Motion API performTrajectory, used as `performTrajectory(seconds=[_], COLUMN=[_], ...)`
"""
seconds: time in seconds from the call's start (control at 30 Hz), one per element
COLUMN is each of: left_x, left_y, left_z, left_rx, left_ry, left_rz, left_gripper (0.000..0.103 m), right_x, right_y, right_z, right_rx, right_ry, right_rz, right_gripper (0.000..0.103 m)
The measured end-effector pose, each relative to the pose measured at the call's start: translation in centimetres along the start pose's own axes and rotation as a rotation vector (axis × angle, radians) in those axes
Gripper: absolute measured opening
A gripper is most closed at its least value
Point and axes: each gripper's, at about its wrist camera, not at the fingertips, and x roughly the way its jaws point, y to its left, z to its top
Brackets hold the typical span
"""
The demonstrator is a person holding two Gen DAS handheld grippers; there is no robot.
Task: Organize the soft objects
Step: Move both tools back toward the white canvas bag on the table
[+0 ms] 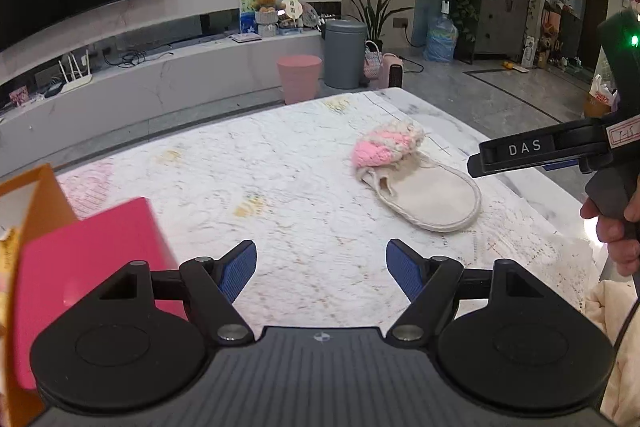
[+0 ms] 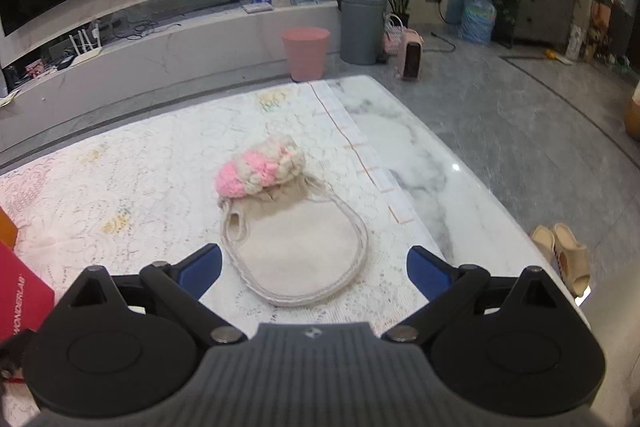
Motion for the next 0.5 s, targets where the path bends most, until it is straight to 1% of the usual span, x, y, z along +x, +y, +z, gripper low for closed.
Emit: performTrajectory(seconds=[0.1, 0.23, 0.37, 0.43, 0.5], left_x=[1.5, 4.0, 6.1, 7.1, 7.7], left_y=[-1.0, -2.3, -3.5, -4.0, -4.5], left_z=[-0.3, -0.7, -0.7, -0.6, -0.8], left_rx=[-0.014, -0.031, -0.022, -0.013, 0.003], left_ry=[0.012, 0.014, -0.012, -0.024, -0.037], left_rz=[-0.015, -0.033, -0.048, -0.045, -0.021], left_gripper=[0.087, 0.087, 0.087, 0.087, 0.087], right_x=[0.3, 0.6, 1.2, 1.5, 1.9], right_y=[-0.1, -0.3, -1.0, -1.4, -1.7], right_z=[-0.1, 0.1, 0.3, 0.2, 0.2], right_rx=[0.002, 0.020, 0.065, 0.089, 0.114], right_ry=[0.003, -0.009, -0.016, -0.018, -0.026], right_rz=[-0.023, -0.078, -0.083, -0.095, -0.119], right_gripper=[0.097, 0.098, 0.098, 0.098, 0.098])
